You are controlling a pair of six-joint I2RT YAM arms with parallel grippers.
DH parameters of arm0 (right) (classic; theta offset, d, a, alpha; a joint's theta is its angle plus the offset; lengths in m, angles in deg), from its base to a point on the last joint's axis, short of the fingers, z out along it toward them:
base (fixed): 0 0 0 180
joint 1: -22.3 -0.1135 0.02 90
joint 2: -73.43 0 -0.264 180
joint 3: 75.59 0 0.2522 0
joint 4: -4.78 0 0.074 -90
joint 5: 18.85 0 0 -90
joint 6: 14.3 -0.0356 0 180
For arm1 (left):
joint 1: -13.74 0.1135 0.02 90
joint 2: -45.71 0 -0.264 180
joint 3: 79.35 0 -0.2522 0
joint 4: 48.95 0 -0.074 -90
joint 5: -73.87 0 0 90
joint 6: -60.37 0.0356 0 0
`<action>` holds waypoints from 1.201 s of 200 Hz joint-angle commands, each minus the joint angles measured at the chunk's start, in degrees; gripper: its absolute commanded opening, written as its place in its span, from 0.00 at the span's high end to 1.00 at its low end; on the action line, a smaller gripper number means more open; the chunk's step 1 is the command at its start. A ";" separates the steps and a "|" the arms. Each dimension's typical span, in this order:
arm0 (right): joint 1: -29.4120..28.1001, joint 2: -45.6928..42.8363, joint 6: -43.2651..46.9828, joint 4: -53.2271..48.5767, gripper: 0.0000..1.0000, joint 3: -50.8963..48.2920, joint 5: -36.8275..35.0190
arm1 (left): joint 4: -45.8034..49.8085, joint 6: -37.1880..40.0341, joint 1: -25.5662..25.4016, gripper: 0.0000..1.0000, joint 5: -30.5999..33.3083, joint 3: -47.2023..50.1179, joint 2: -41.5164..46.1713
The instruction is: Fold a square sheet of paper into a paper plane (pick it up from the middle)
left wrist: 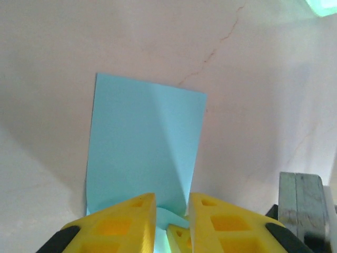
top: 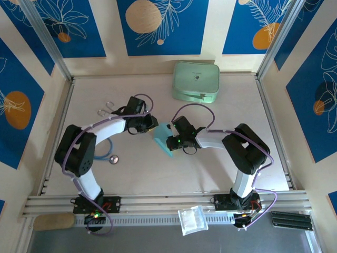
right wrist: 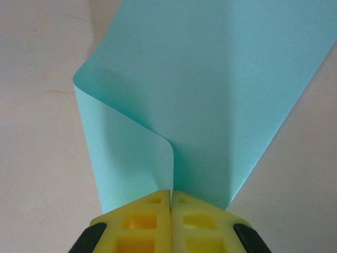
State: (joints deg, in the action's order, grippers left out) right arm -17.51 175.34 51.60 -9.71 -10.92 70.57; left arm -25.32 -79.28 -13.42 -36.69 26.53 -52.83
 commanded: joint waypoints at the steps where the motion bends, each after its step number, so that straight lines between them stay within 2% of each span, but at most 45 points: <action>1: 0.42 2.54 -0.86 -4.51 1.00 0.40 0.31 | -8.39 -8.06 -0.96 0.76 -2.43 6.06 1.84; 36: 0.79 3.25 -0.57 -4.55 1.00 0.83 1.37 | -19.45 -14.72 -2.27 0.76 -5.56 14.12 3.27; 66: 0.85 3.53 -0.17 -5.21 1.00 1.44 1.48 | -26.64 -18.11 -3.11 0.77 -7.38 17.02 3.08; 118: 1.09 3.84 -0.68 -5.47 1.00 1.56 1.48 | -26.11 -18.41 -4.63 0.85 -6.31 16.67 0.94; 240: 1.67 4.00 -0.91 -6.70 1.00 1.82 1.16 | -24.45 -16.12 -5.05 0.88 -5.88 16.50 -1.74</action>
State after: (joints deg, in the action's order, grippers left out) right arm -16.55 176.89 51.36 -11.02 -8.88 72.88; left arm -49.78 -96.78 -17.97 -42.04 43.34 -53.44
